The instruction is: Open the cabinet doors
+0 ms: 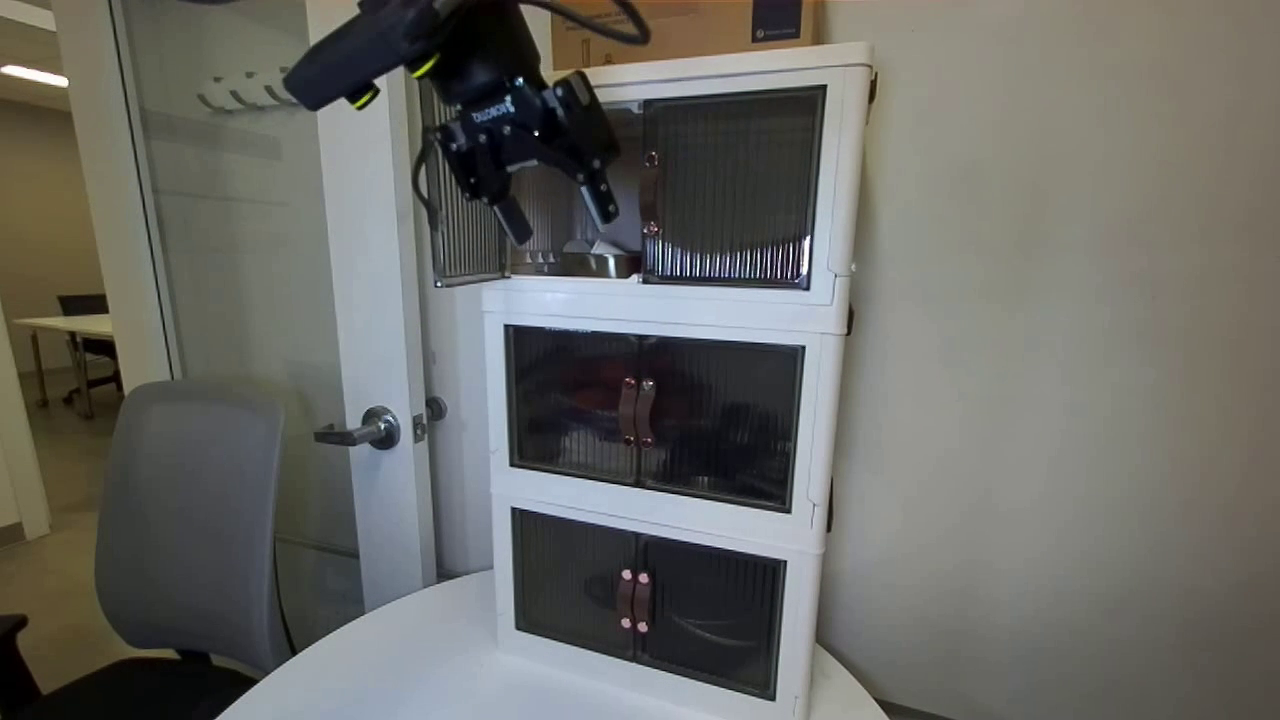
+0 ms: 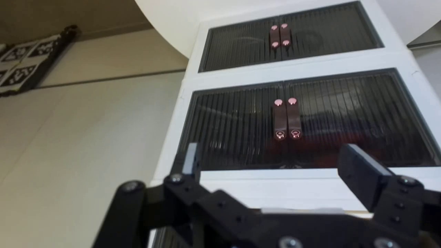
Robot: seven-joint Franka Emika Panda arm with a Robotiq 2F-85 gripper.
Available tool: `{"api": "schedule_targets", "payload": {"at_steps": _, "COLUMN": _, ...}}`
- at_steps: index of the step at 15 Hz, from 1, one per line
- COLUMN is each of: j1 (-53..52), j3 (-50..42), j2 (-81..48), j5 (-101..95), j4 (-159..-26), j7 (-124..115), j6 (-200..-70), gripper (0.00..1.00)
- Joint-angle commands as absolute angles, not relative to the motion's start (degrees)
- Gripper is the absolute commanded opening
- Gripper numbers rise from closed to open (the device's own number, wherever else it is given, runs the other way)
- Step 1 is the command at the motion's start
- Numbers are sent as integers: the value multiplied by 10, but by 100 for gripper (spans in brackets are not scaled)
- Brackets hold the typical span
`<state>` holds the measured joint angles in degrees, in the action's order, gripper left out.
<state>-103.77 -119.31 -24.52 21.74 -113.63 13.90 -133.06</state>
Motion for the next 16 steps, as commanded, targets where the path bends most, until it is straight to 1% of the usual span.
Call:
{"api": "schedule_targets", "payload": {"at_steps": 1, "j1": -988, "j3": -1131, "j2": -172, "j5": 200, "j4": -1070, "j7": 188, "j6": -1375, "gripper": 100}}
{"api": "schedule_targets", "payload": {"at_steps": 3, "j1": -959, "j3": -1085, "j2": -124, "j5": 188, "j4": -1040, "j7": 226, "j6": -1402, "gripper": 100}}
{"api": "schedule_targets", "payload": {"at_steps": 9, "j1": -814, "j3": -906, "j2": -1, "j5": 115, "j4": -983, "j7": 287, "j6": -1427, "gripper": 100}}
{"api": "schedule_targets", "payload": {"at_steps": 11, "j1": -793, "j3": -877, "j2": 23, "j5": 118, "j4": -986, "j7": 315, "j6": -1423, "gripper": 100}}
{"api": "schedule_targets", "payload": {"at_steps": 13, "j1": -798, "j3": -875, "j2": 41, "j5": 133, "j4": -994, "j7": 345, "j6": -1425, "gripper": 100}}
{"api": "schedule_targets", "payload": {"at_steps": 14, "j1": -719, "j3": -777, "j2": 79, "j5": 83, "j4": -999, "j7": 325, "j6": -1435, "gripper": 100}}
{"api": "schedule_targets", "payload": {"at_steps": 15, "j1": -807, "j3": -879, "j2": 50, "j5": 143, "j4": -999, "j7": 368, "j6": -1430, "gripper": 100}}
{"api": "schedule_targets", "payload": {"at_steps": 16, "j1": -808, "j3": -879, "j2": 53, "j5": 155, "j4": -1000, "j7": 374, "j6": -1432, "gripper": 100}}
